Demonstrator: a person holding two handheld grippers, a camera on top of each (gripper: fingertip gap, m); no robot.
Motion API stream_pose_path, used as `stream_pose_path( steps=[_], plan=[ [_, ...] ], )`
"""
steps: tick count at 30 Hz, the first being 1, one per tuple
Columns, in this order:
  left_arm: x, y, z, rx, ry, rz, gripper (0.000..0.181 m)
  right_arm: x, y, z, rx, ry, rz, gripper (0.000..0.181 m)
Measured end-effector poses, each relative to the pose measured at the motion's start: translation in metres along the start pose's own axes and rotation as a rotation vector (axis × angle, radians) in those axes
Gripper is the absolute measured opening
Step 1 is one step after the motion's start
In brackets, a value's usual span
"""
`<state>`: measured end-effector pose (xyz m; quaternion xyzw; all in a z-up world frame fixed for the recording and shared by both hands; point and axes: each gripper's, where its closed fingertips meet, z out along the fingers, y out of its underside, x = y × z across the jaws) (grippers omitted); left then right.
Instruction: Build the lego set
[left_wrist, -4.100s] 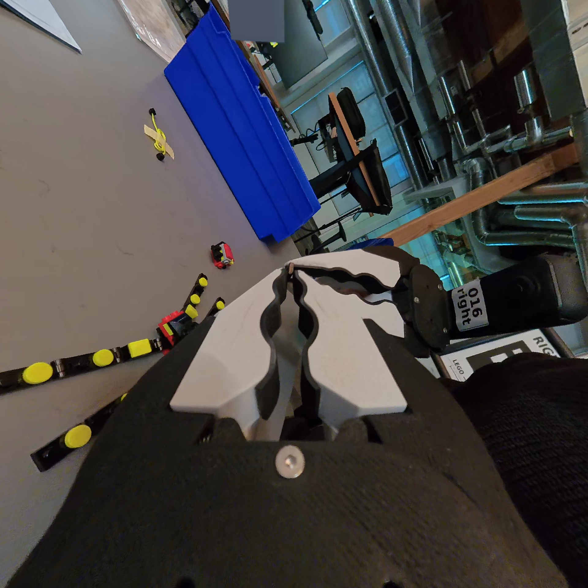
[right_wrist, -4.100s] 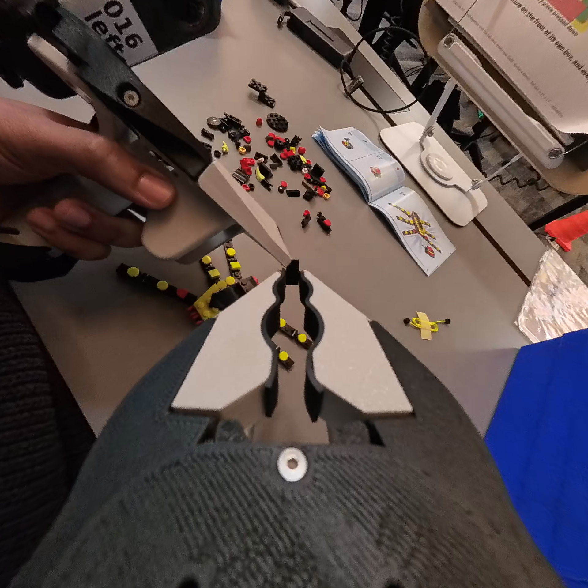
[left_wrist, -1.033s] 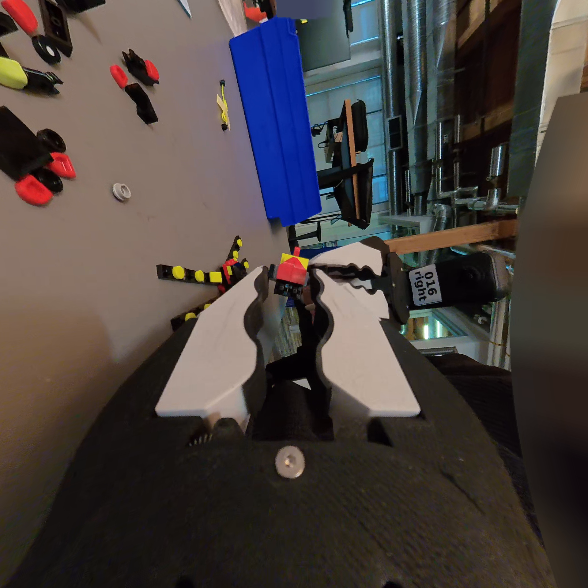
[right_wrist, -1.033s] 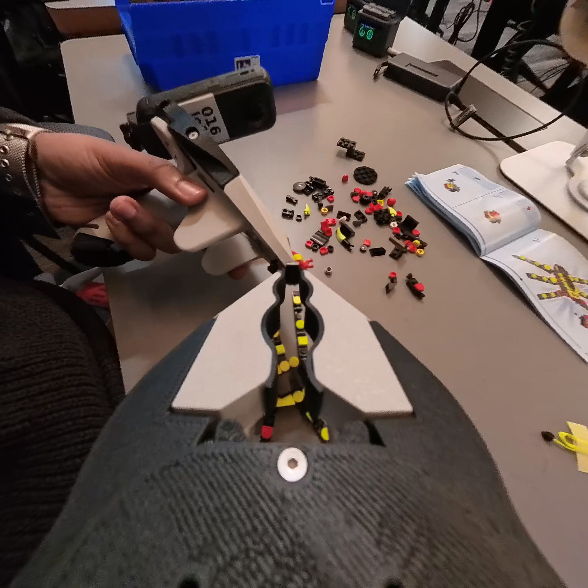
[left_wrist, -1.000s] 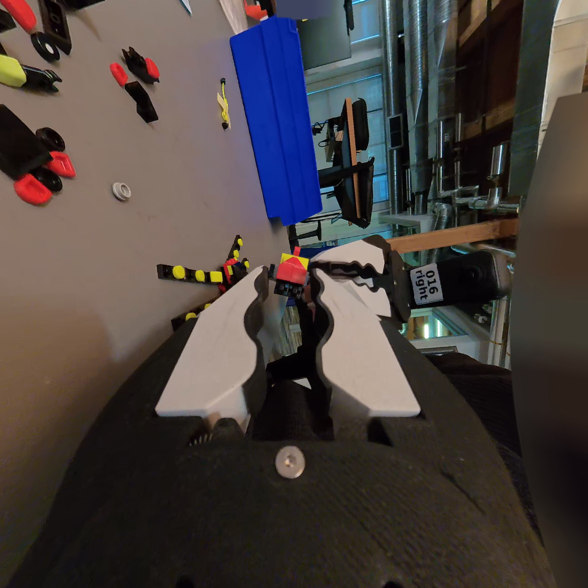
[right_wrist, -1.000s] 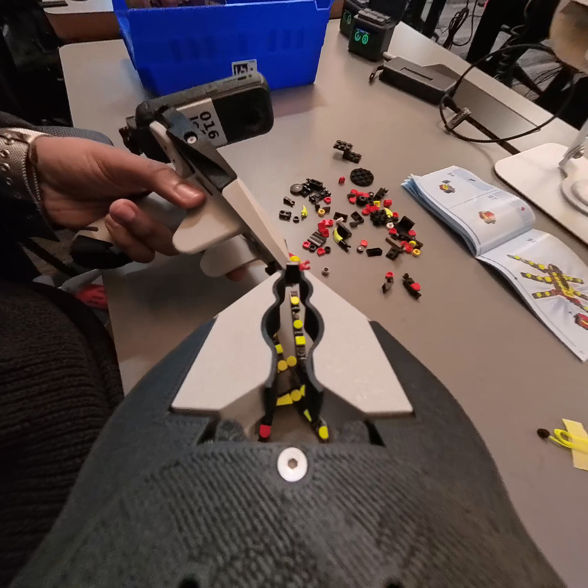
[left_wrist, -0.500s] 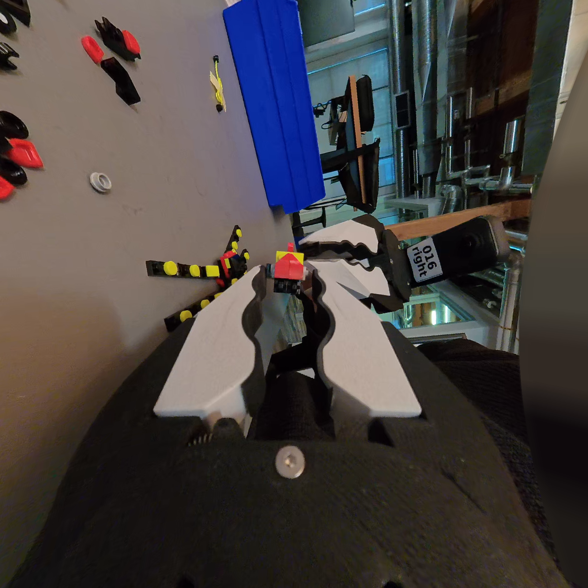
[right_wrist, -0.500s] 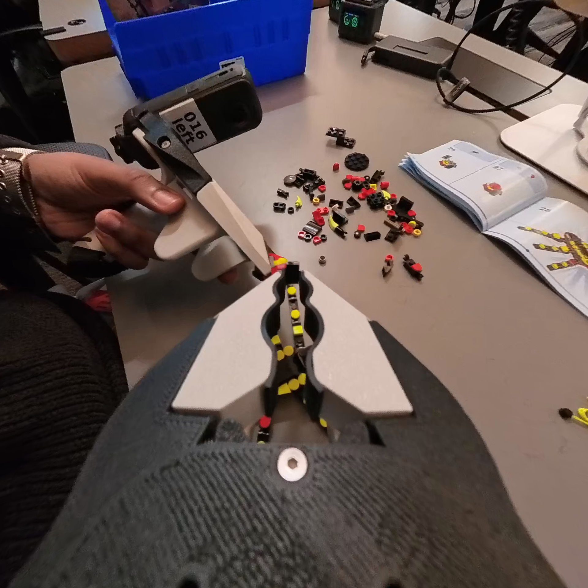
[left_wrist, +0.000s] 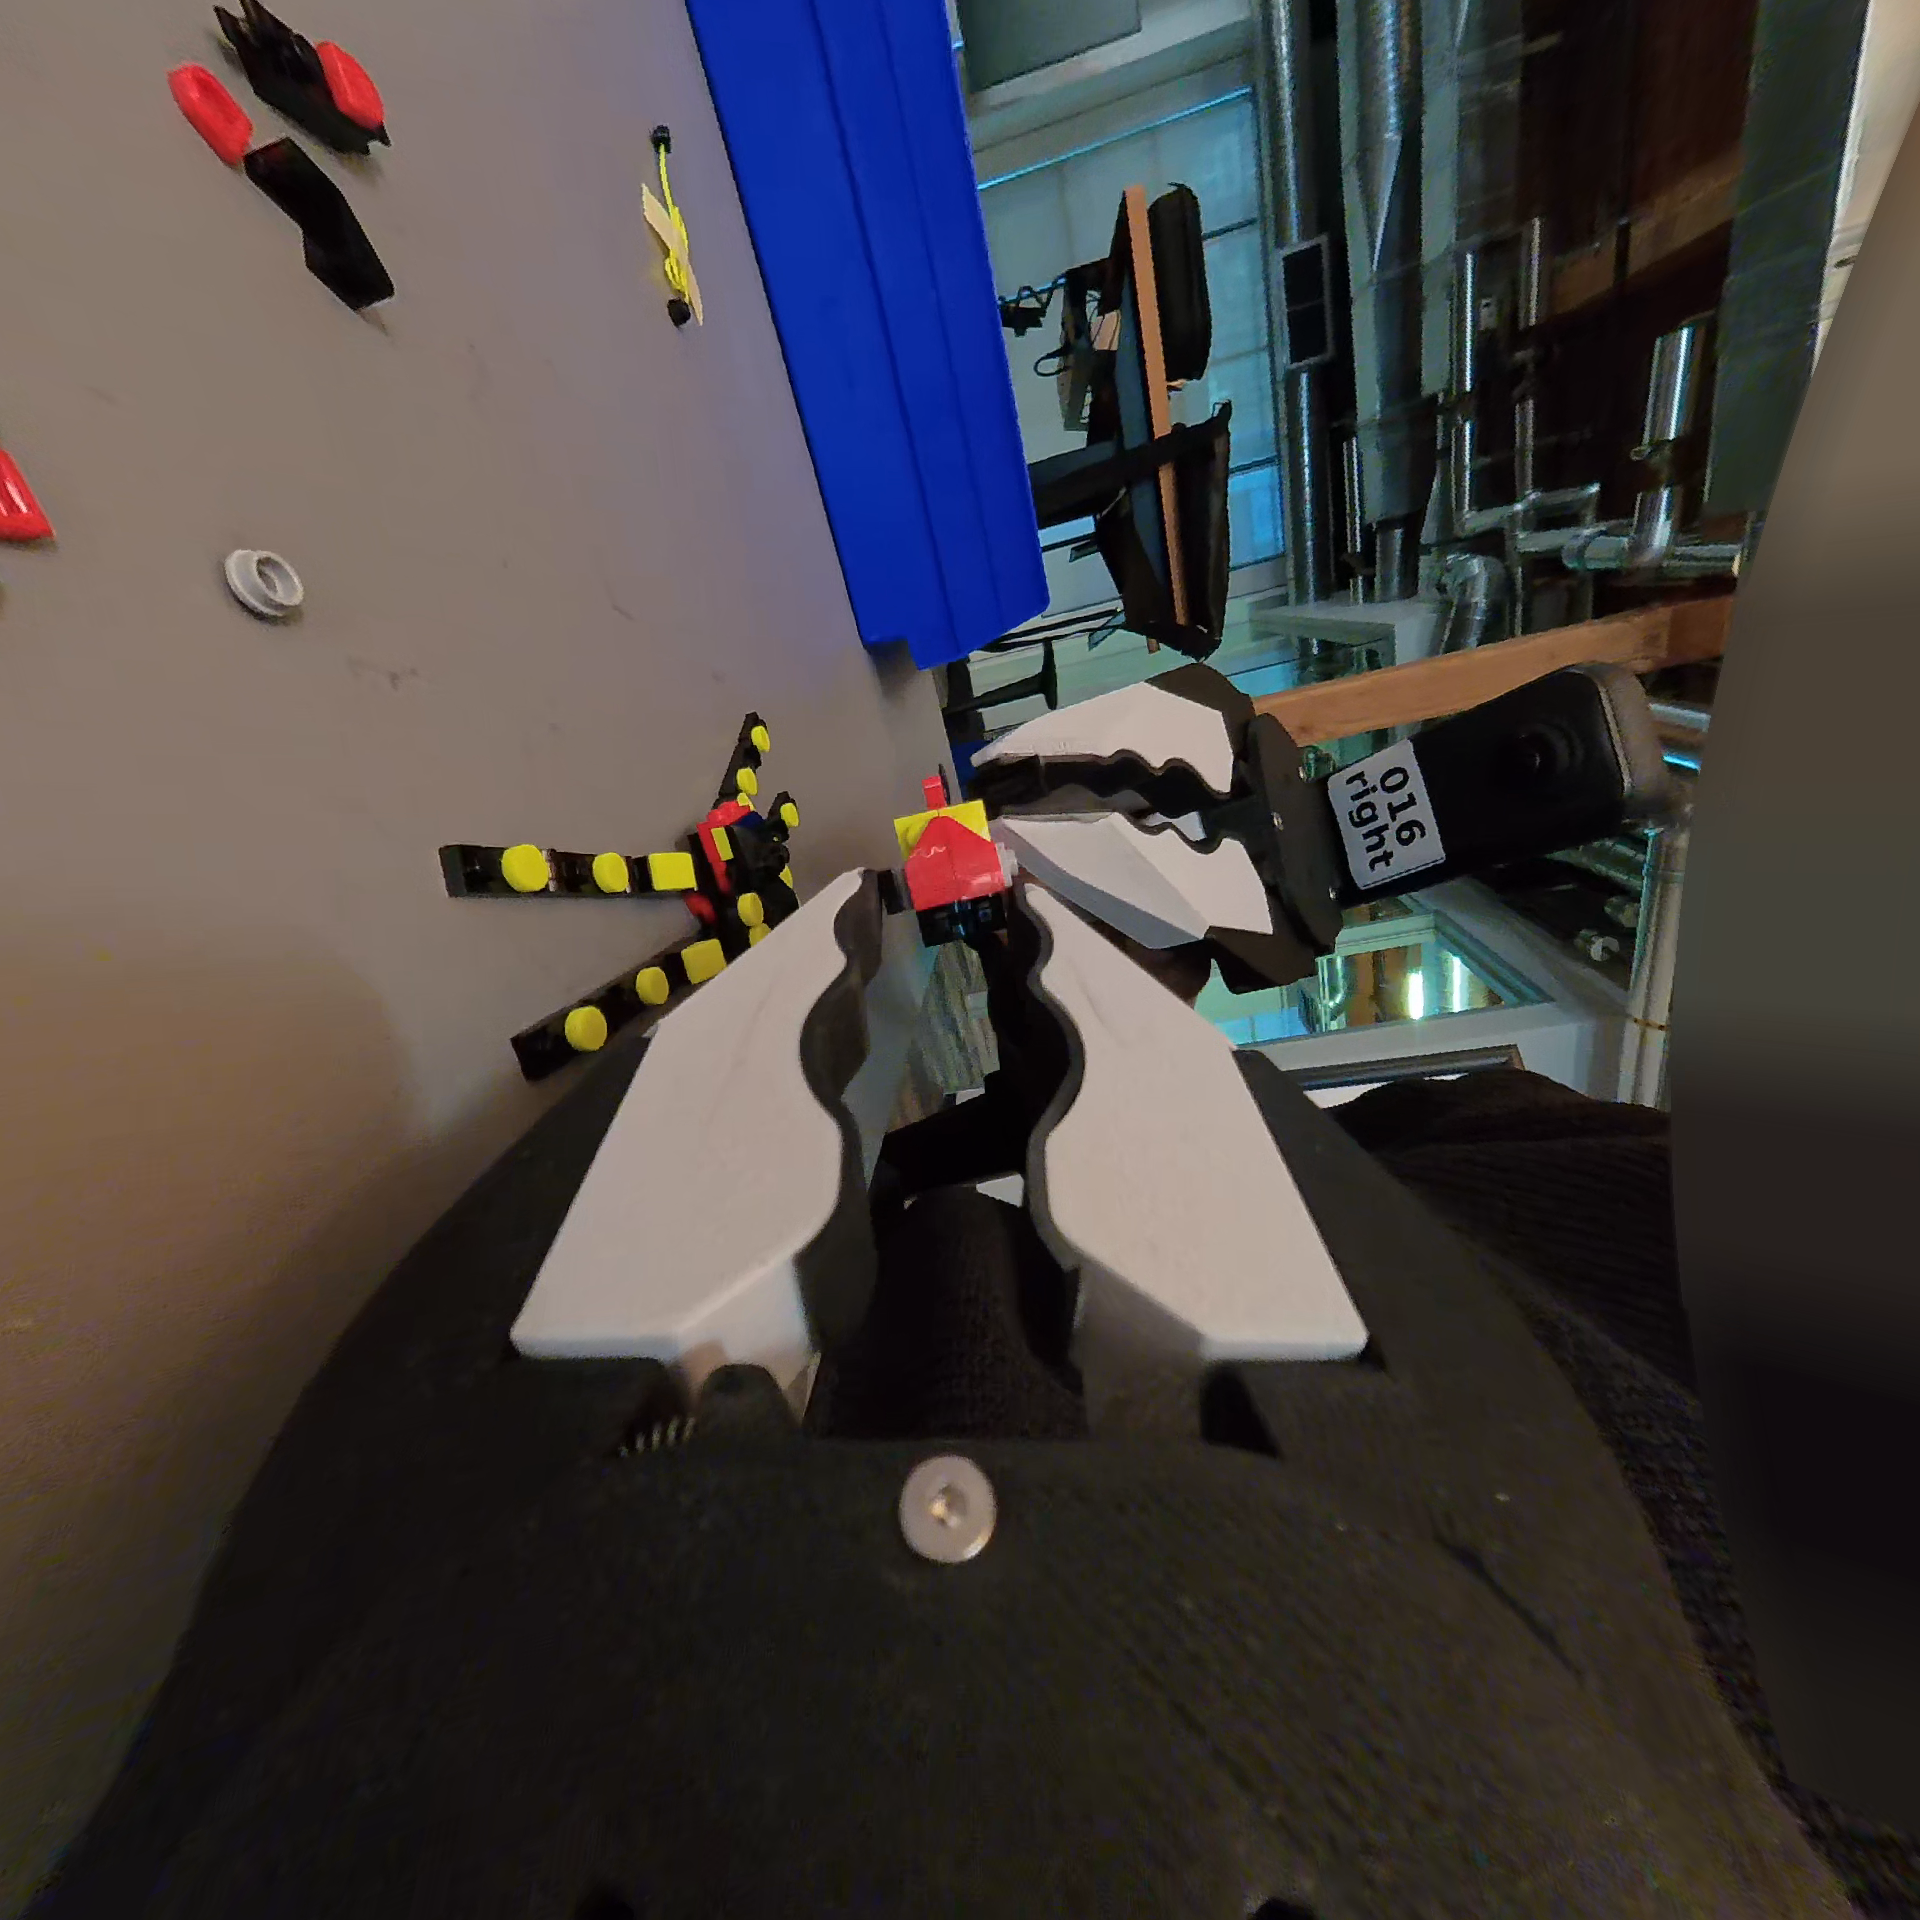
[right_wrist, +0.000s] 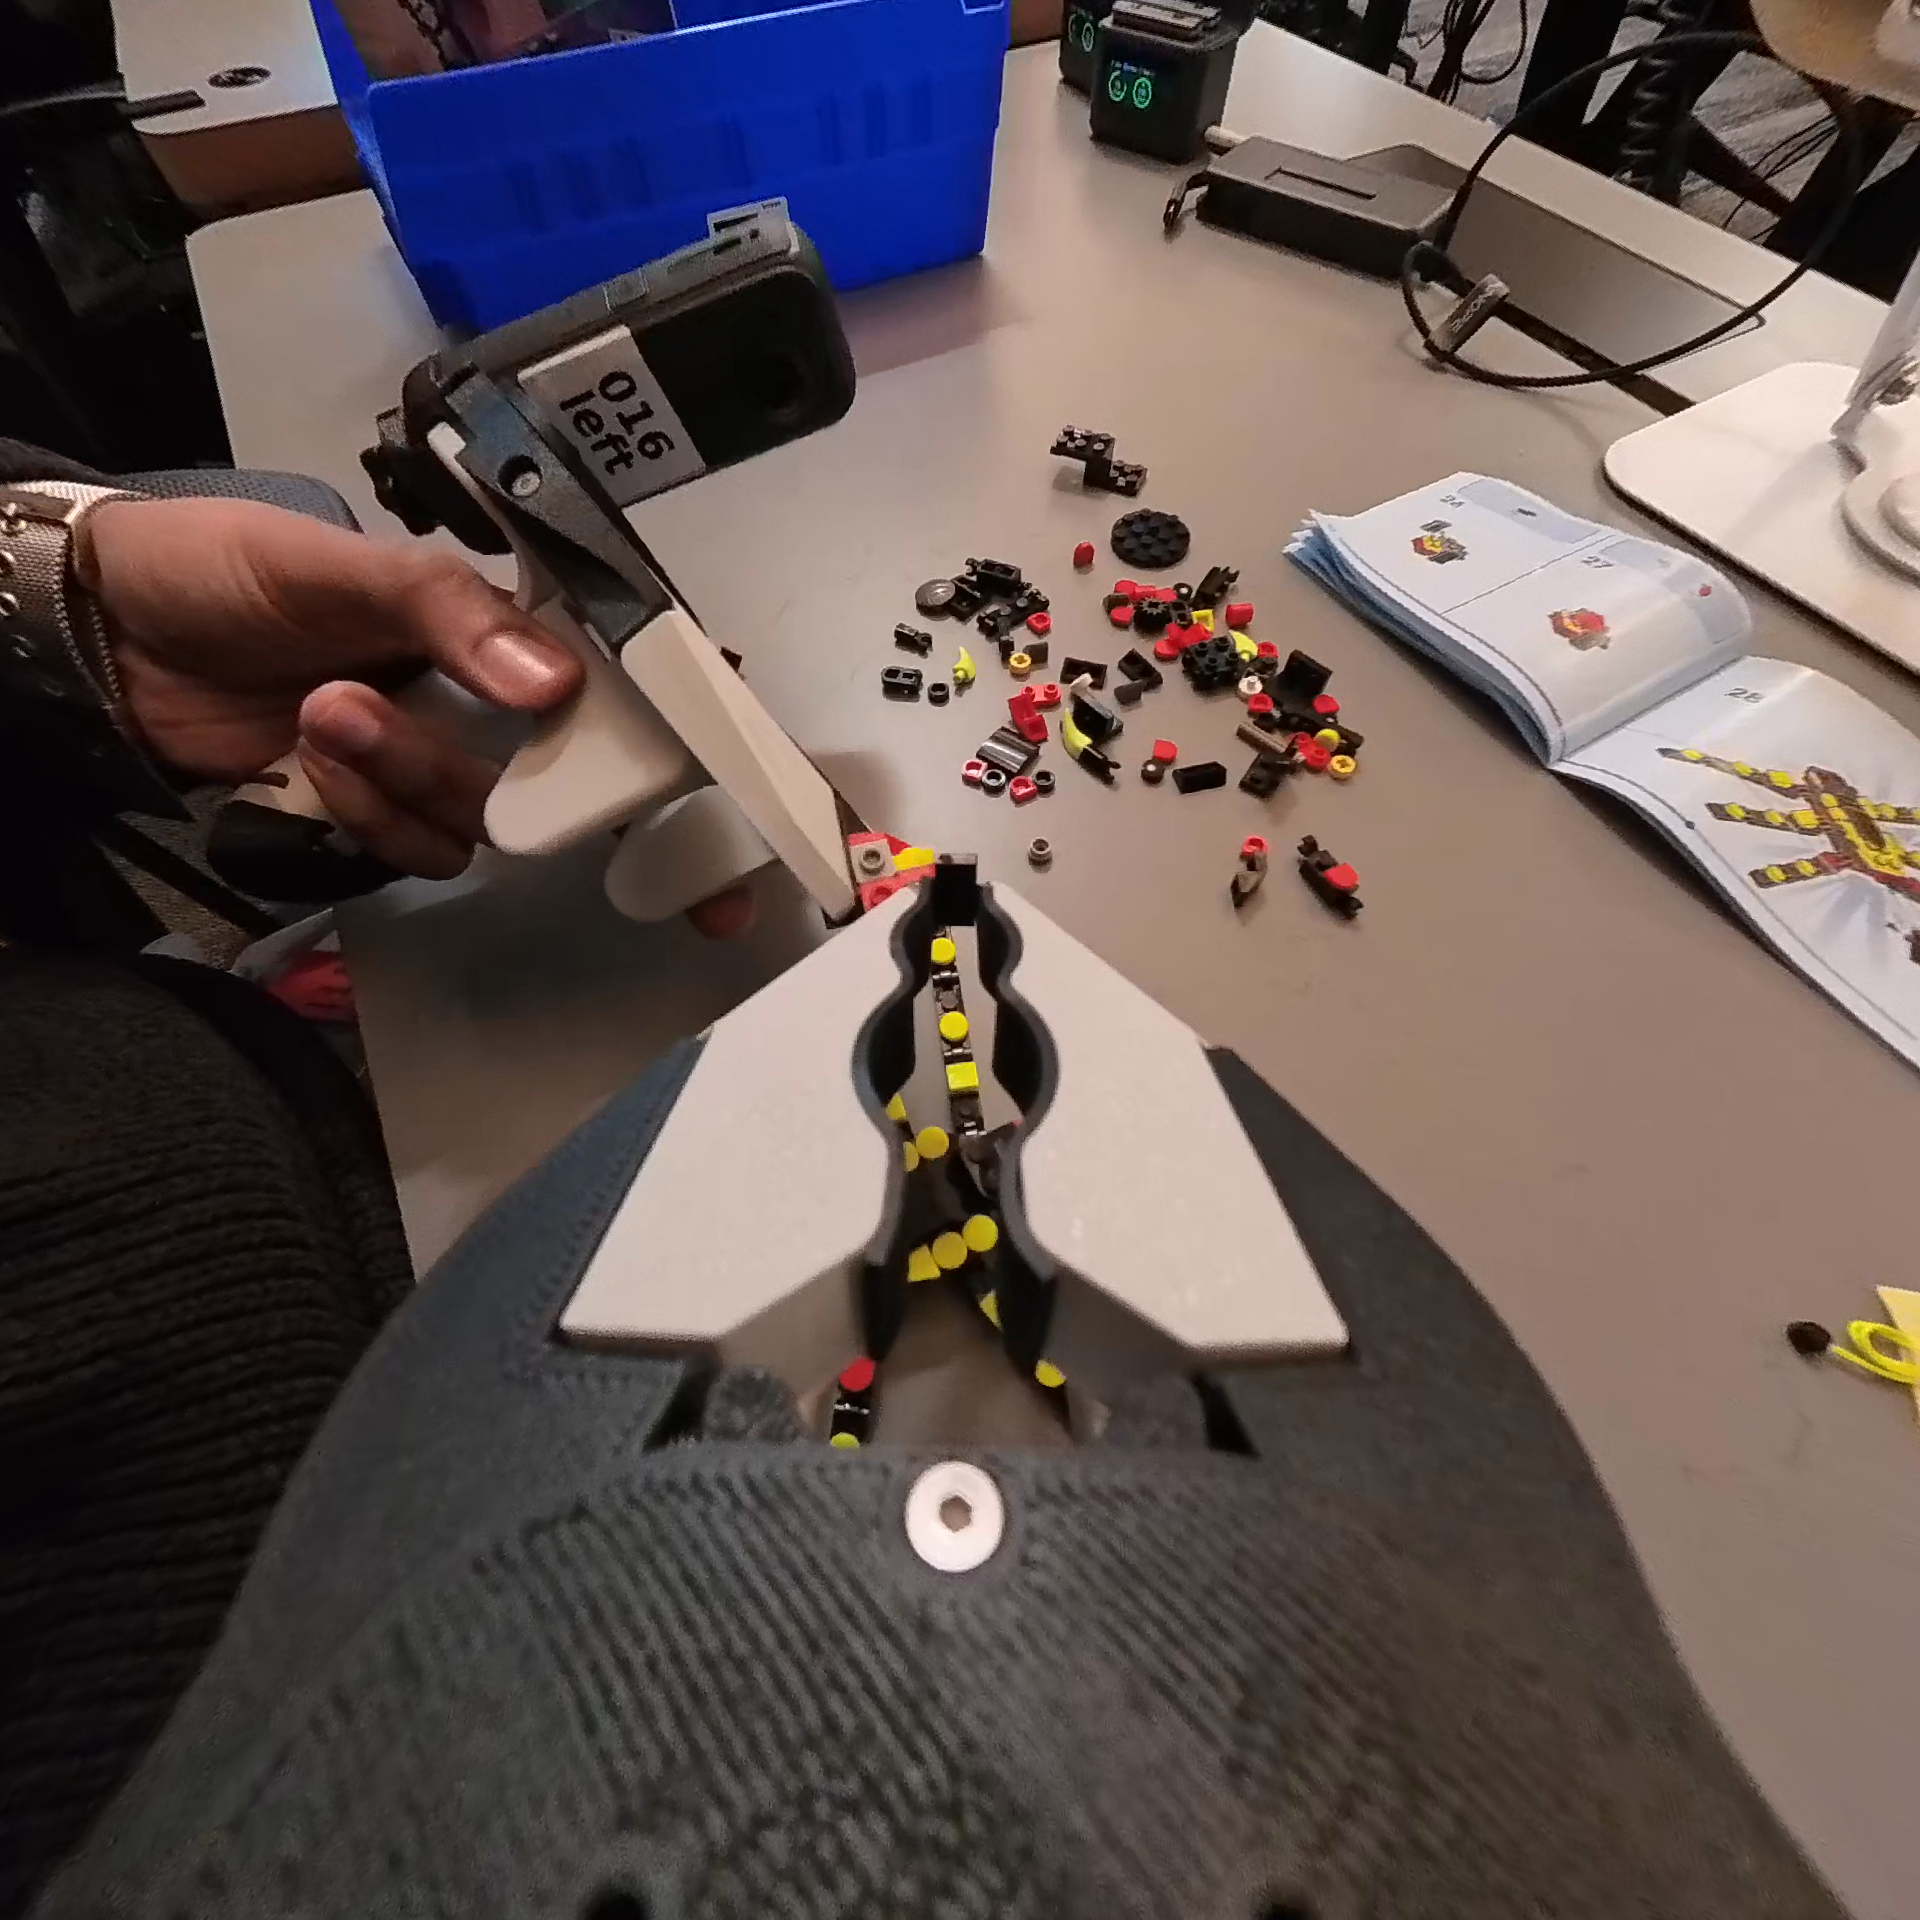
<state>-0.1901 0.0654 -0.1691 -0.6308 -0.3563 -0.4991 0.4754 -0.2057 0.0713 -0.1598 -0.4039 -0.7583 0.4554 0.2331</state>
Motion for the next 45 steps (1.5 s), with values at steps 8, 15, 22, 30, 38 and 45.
stream_pose_path(
  steps=[8, 15, 22, 30, 38, 45],
  plan=[
    [-0.001, -0.001, 0.001, 0.001, -0.011, 0.007, 0.02, -0.001, -0.005, -0.005, -0.027, -0.017, -0.023, 0.006],
    [-0.003, 0.001, 0.002, -0.005, -0.03, 0.02, 0.021, -0.012, 0.01, -0.004, -0.219, -0.126, -0.05, 0.006],
    [-0.001, 0.004, 0.004, -0.011, -0.02, 0.021, 0.021, -0.012, 0.011, -0.007, -0.27, -0.108, -0.088, 0.006],
    [0.003, 0.007, 0.005, -0.022, -0.001, 0.037, 0.022, -0.012, 0.008, -0.009, -0.247, -0.115, -0.059, 0.005],
    [0.005, 0.007, 0.004, -0.025, 0.01, 0.043, 0.022, -0.011, 0.007, -0.011, -0.225, -0.123, -0.037, 0.005],
    [0.003, 0.008, 0.006, -0.034, -0.012, 0.053, 0.021, -0.01, 0.009, -0.011, -0.229, -0.124, -0.032, 0.006]
  ],
)
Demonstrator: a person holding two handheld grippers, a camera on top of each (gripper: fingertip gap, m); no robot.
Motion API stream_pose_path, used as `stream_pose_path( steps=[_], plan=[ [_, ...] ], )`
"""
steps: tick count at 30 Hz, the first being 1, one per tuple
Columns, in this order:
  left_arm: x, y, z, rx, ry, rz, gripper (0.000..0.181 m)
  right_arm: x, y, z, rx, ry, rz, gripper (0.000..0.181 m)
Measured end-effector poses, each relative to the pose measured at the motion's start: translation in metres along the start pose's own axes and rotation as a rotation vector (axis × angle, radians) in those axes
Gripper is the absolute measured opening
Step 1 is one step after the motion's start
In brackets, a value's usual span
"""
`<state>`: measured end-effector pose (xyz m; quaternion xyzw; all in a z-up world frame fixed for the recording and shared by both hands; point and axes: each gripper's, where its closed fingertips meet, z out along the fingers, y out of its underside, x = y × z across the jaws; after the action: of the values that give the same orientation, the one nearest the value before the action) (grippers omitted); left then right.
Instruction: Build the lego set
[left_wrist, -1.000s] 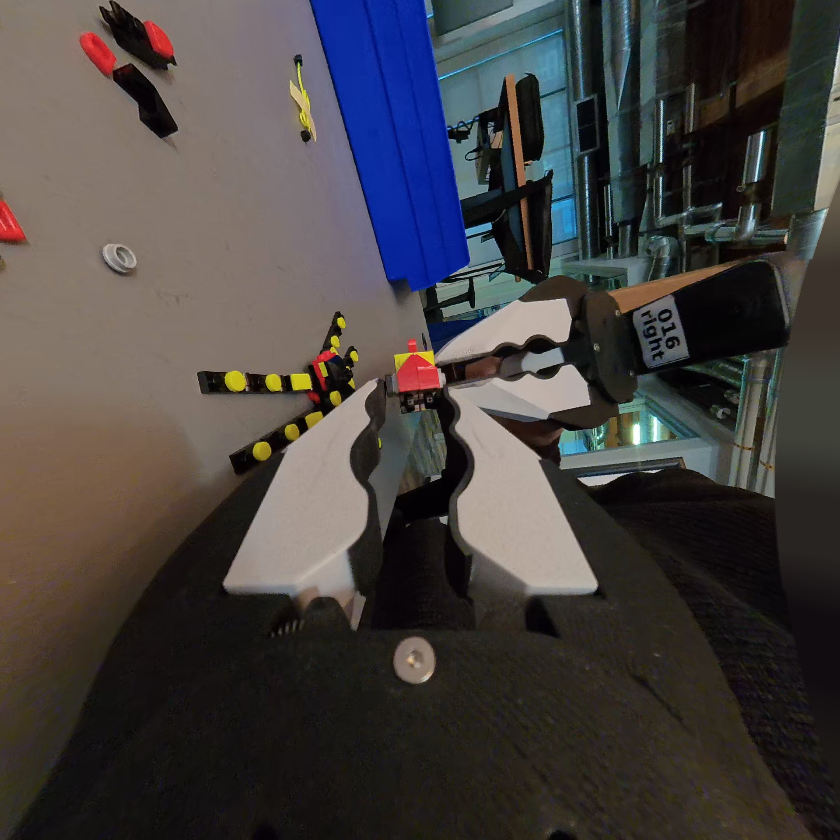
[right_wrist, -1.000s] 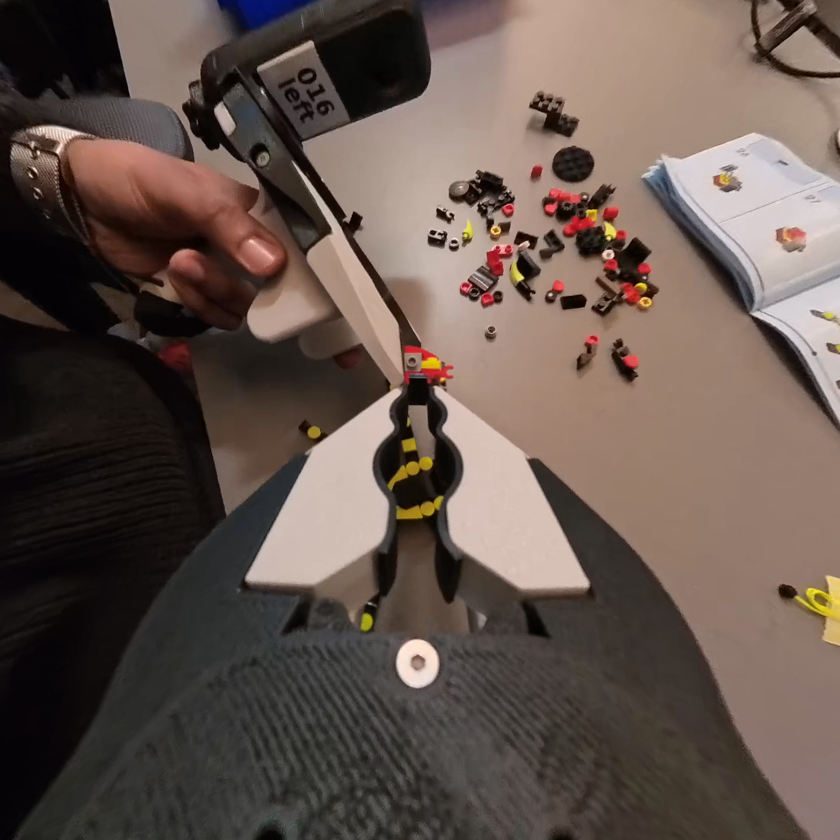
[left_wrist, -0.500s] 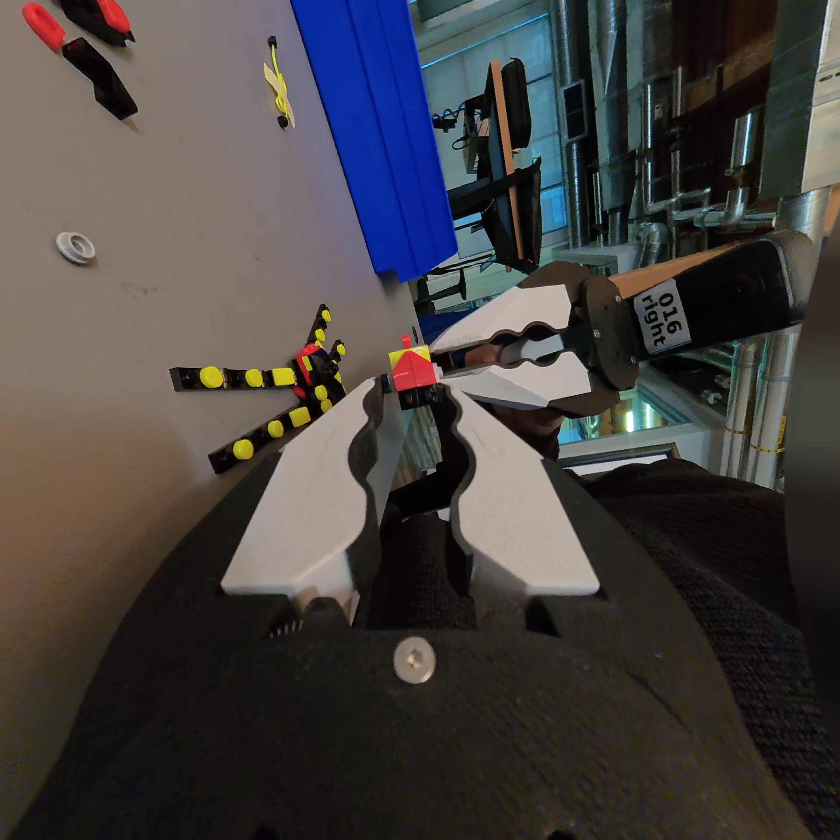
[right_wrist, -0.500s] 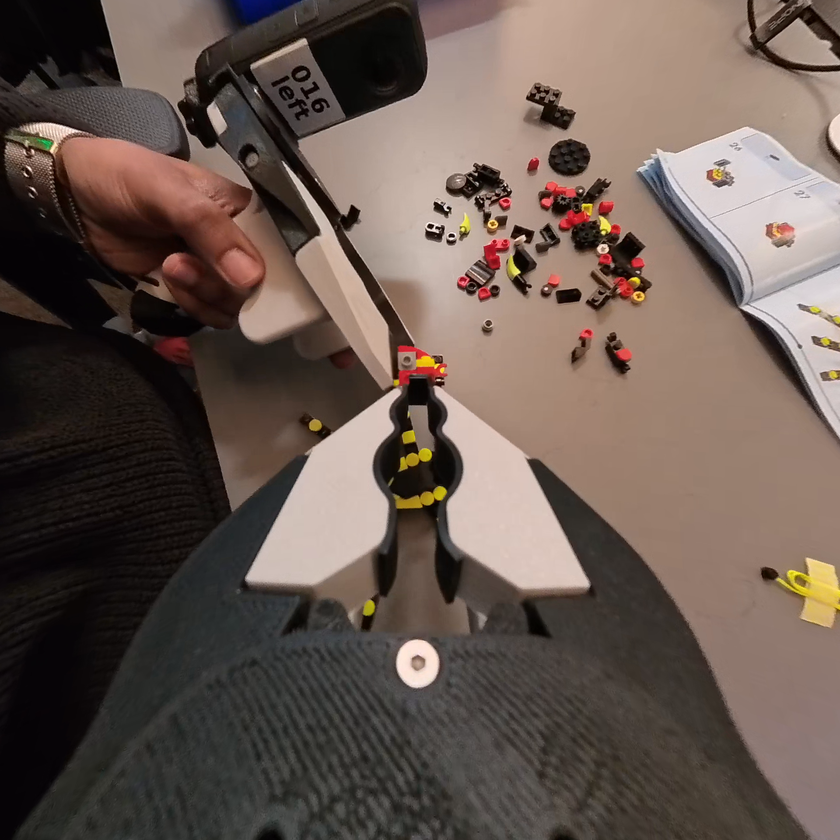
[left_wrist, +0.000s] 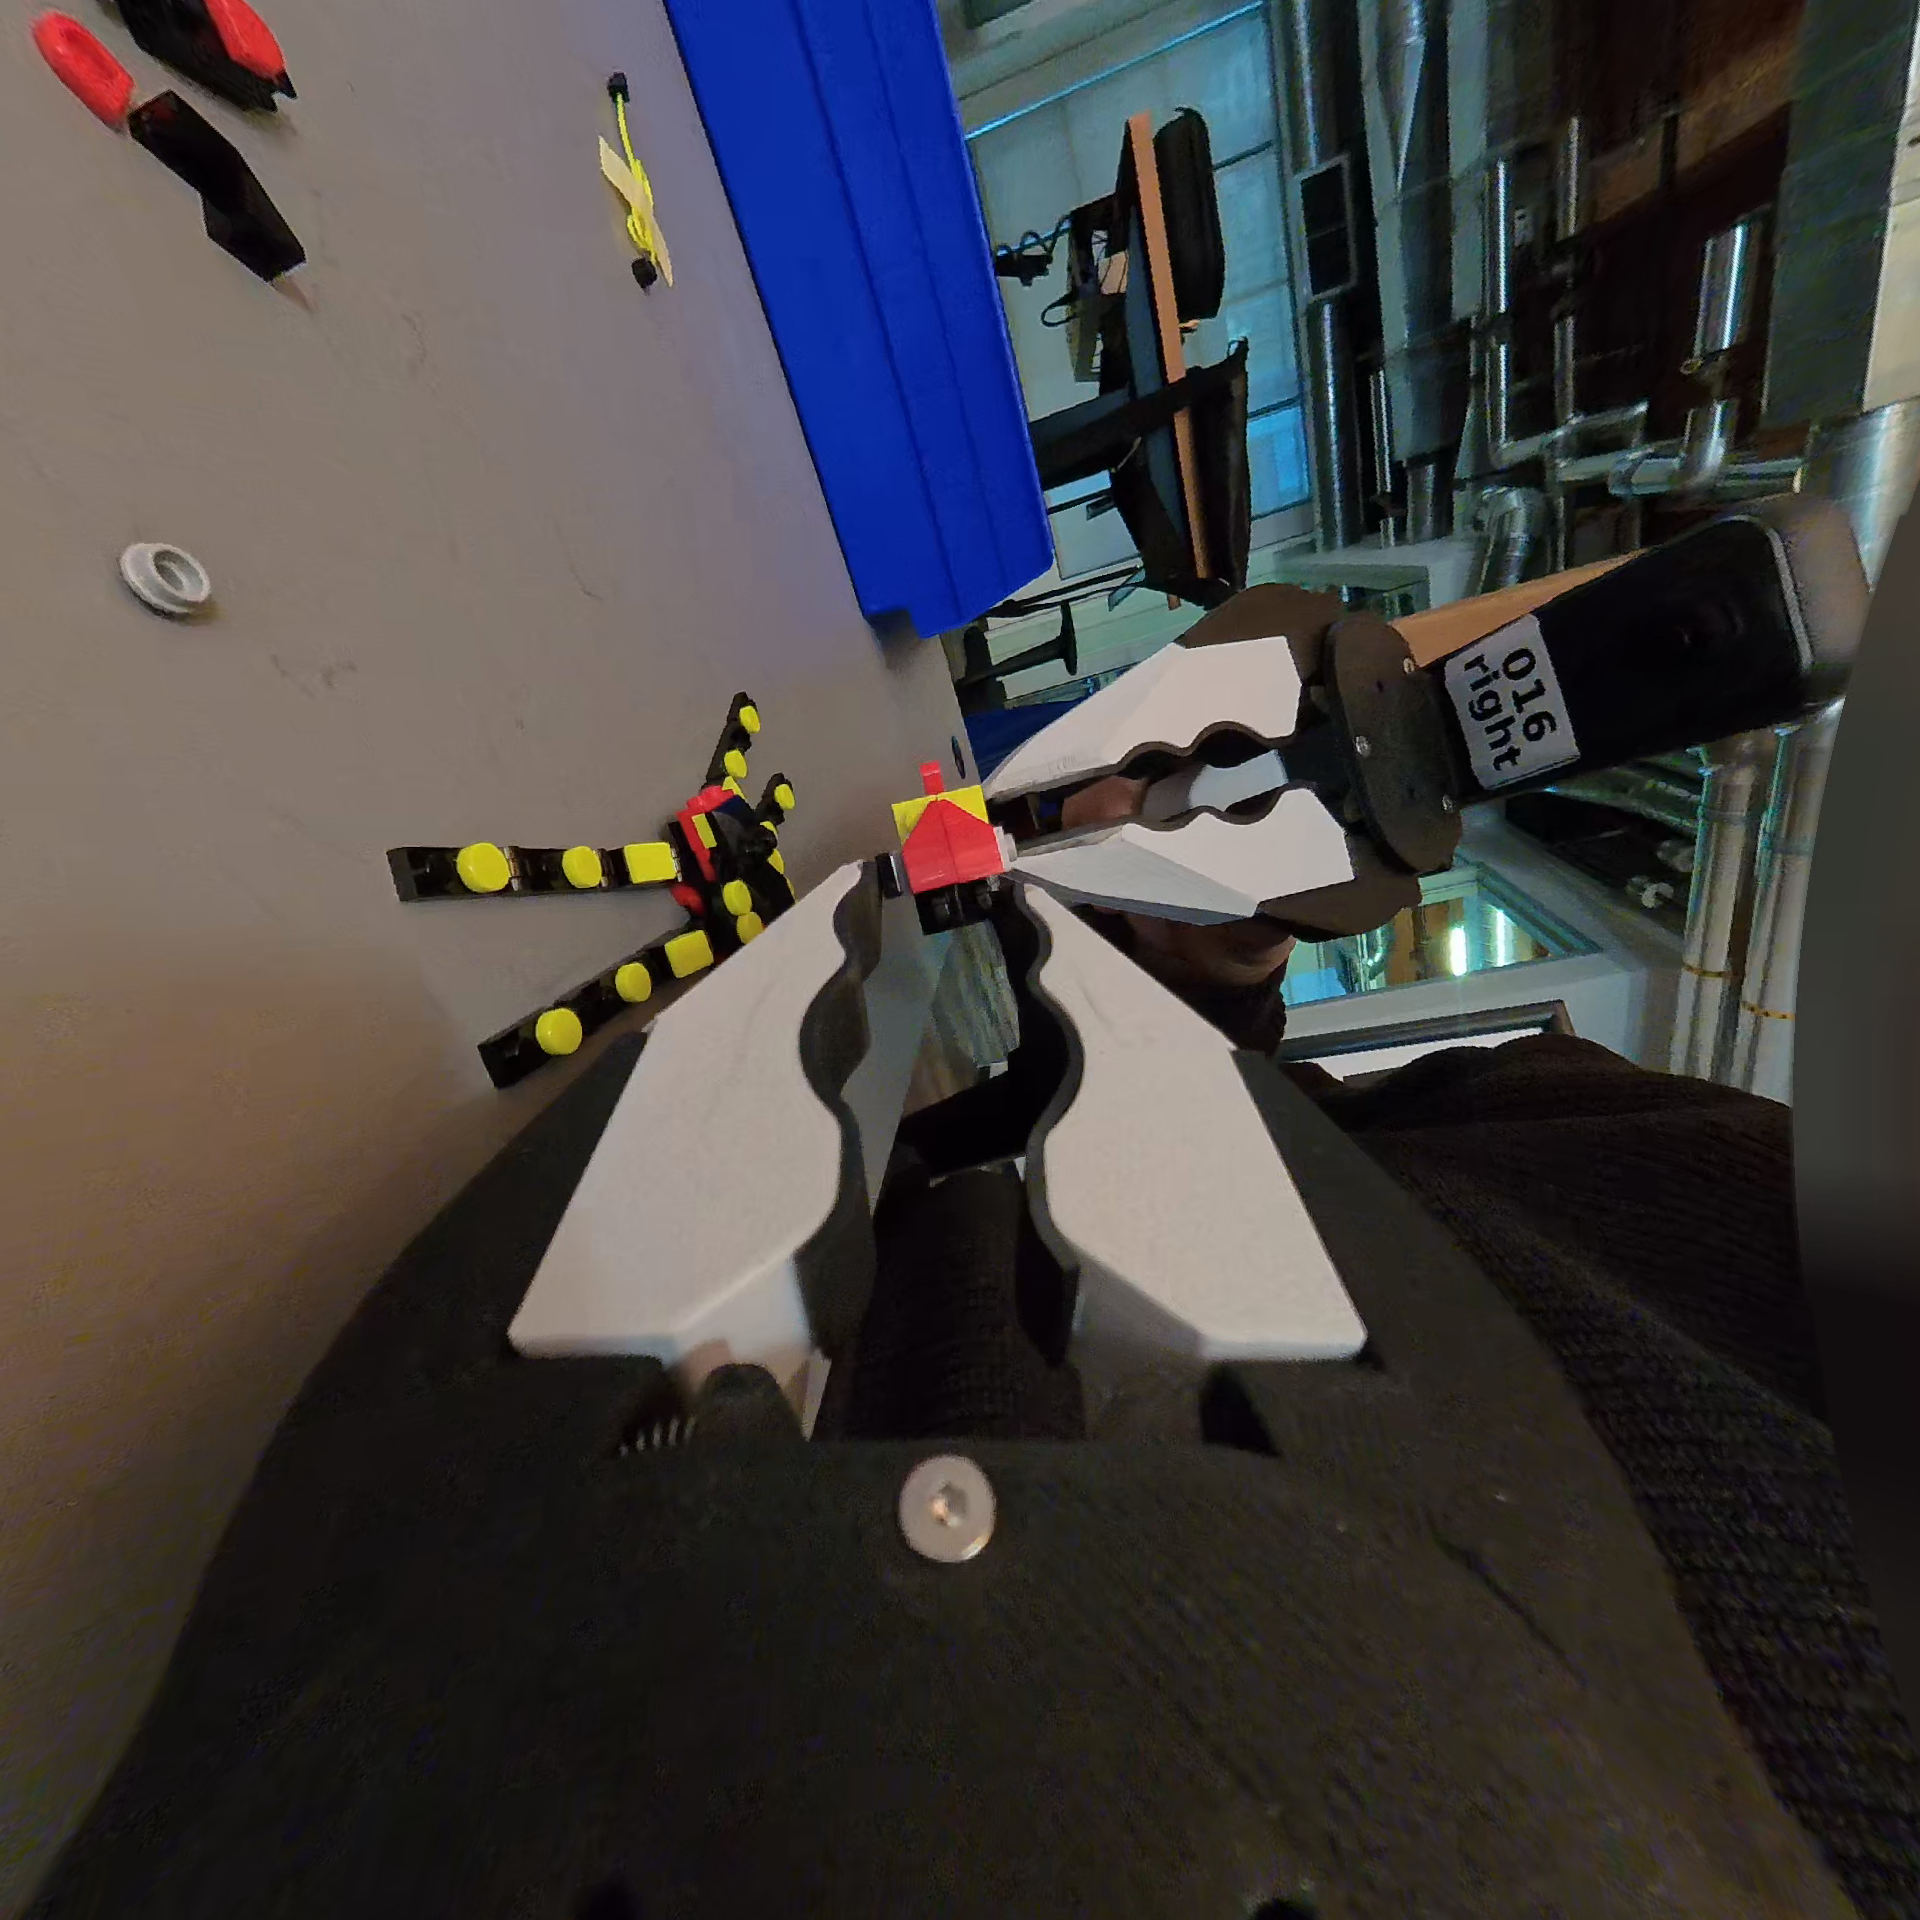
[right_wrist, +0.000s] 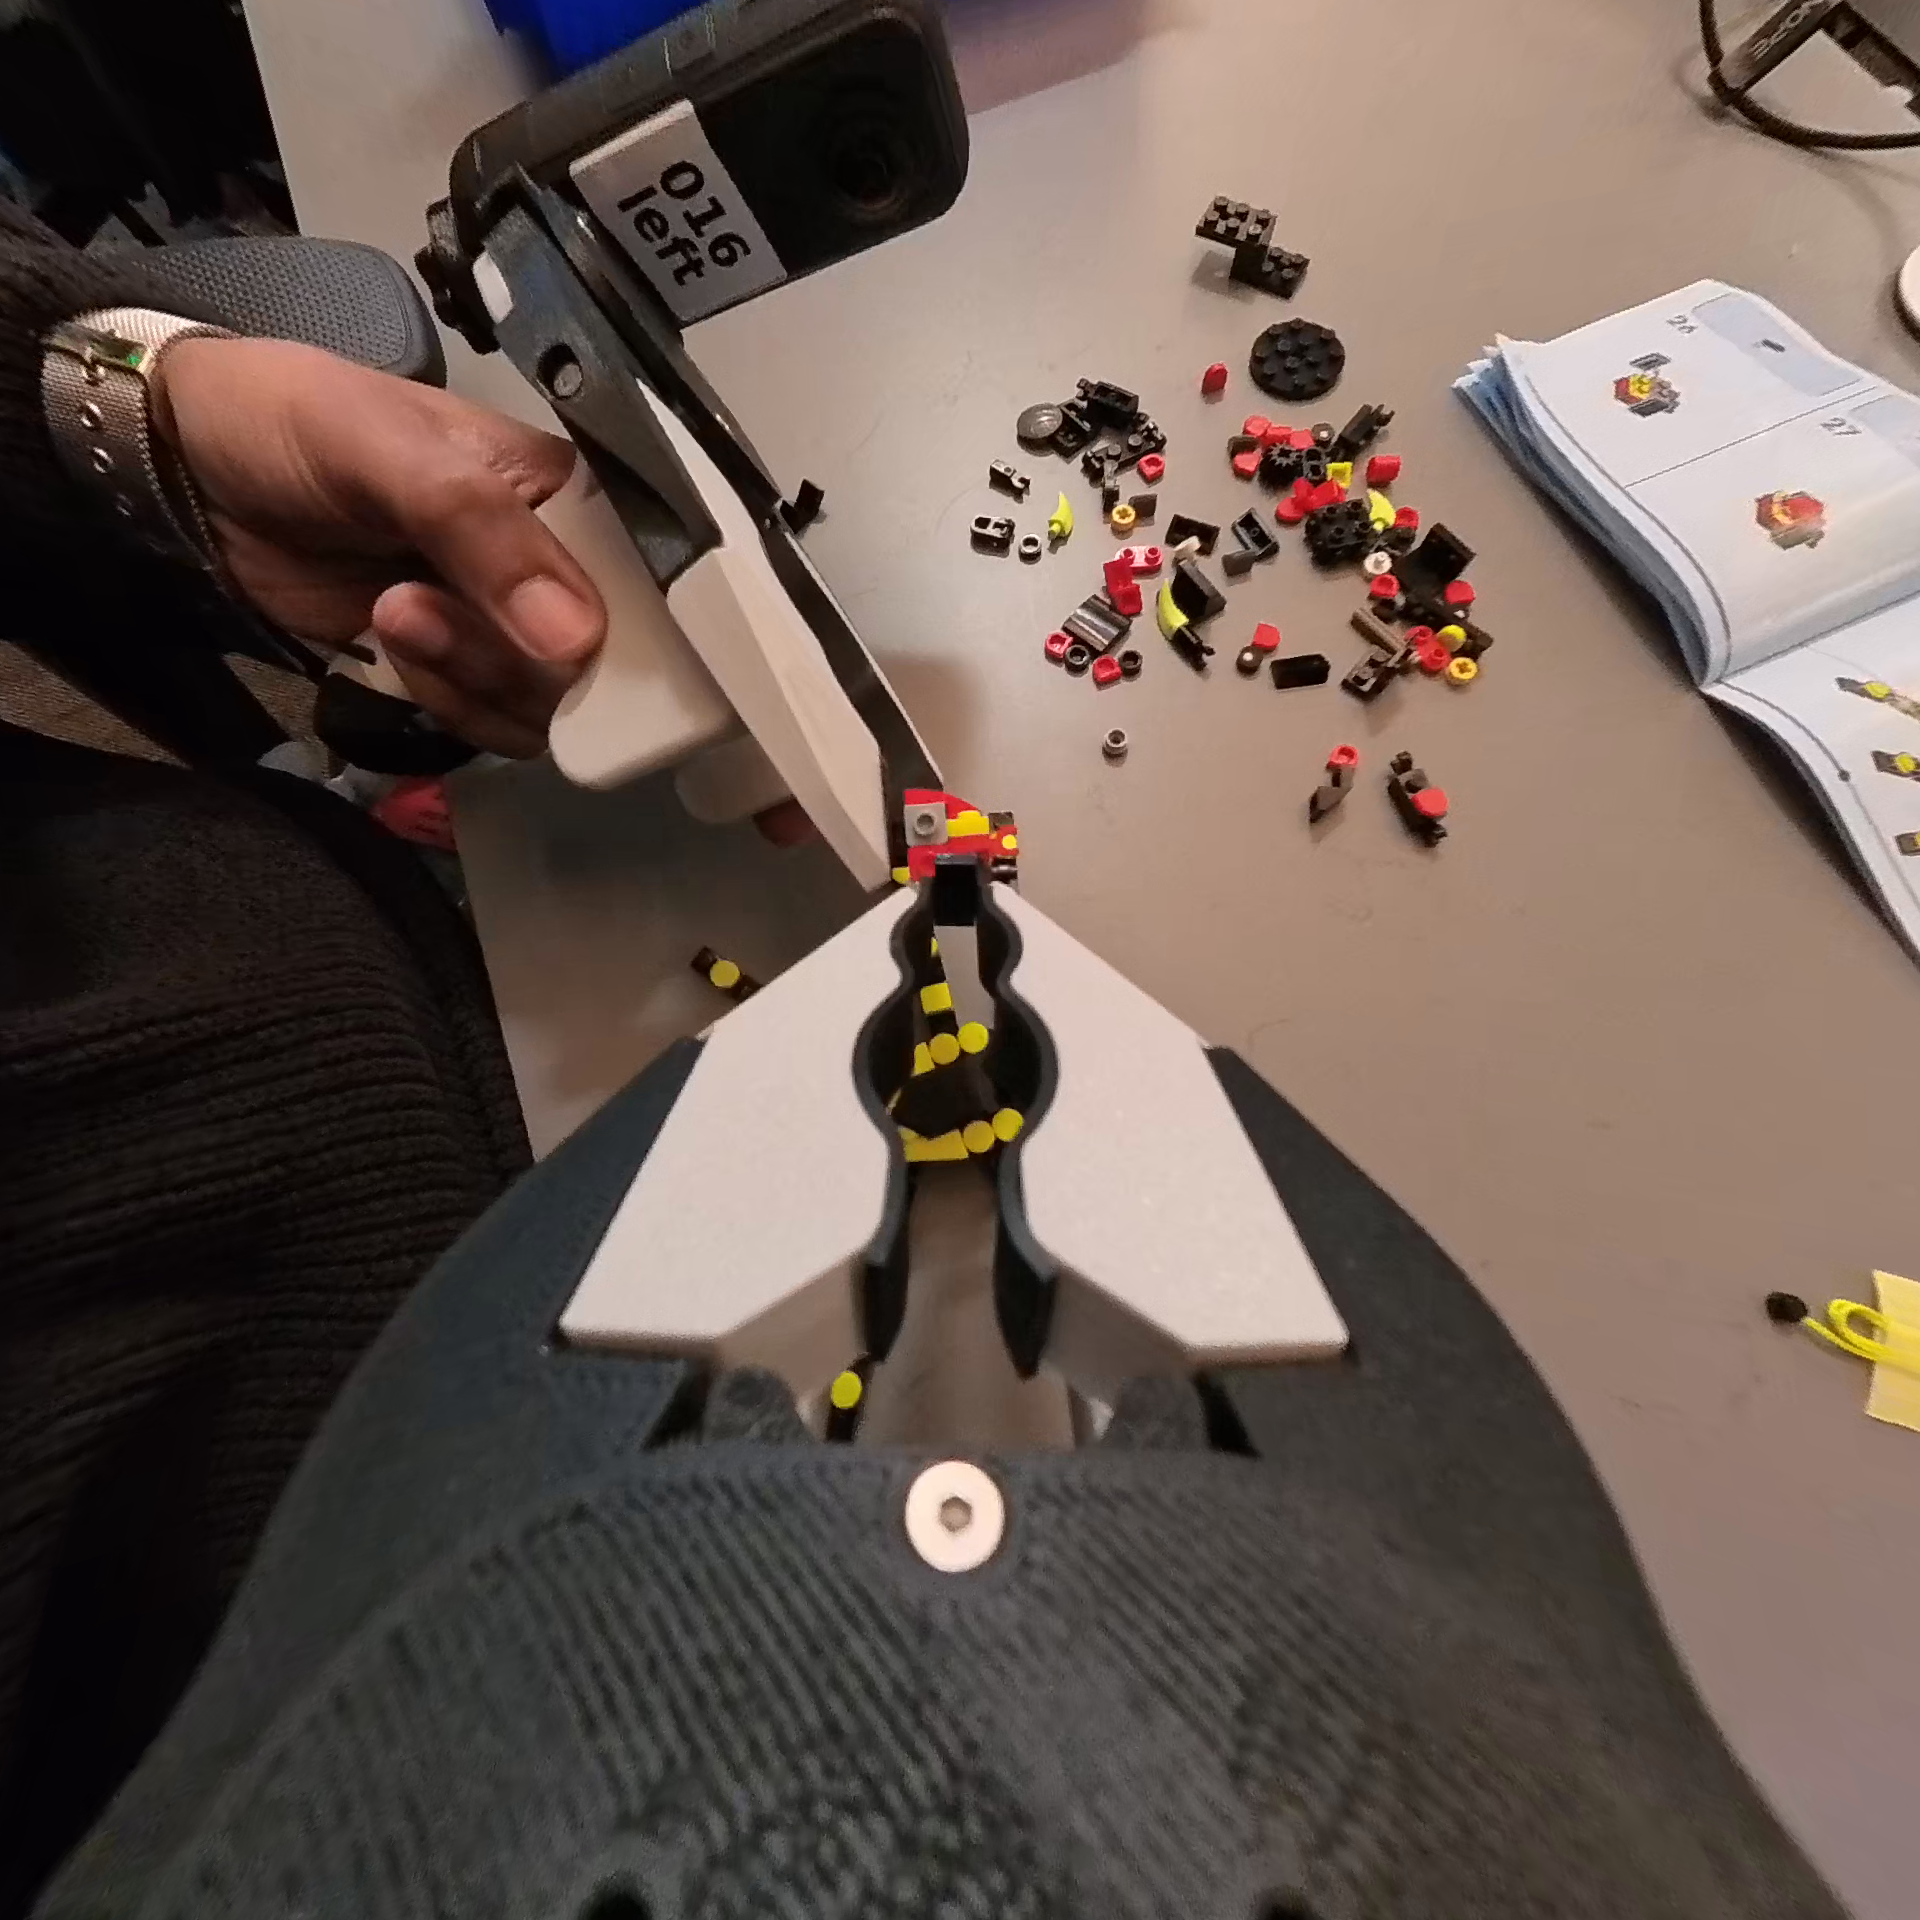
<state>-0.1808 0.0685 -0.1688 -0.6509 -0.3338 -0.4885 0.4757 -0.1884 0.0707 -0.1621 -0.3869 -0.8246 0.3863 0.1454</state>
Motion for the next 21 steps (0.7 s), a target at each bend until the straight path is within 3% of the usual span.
stream_pose_path(
  steps=[11, 21],
  plan=[
    [-0.005, -0.004, 0.002, 0.046, -0.033, 0.004, 0.021, -0.003, -0.004, -0.005, -0.107, 0.023, -0.017, 0.005],
    [0.0, -0.002, 0.002, 0.064, 0.024, -0.056, 0.02, -0.008, -0.01, -0.001, -0.247, 0.012, -0.042, 0.006]
  ],
)
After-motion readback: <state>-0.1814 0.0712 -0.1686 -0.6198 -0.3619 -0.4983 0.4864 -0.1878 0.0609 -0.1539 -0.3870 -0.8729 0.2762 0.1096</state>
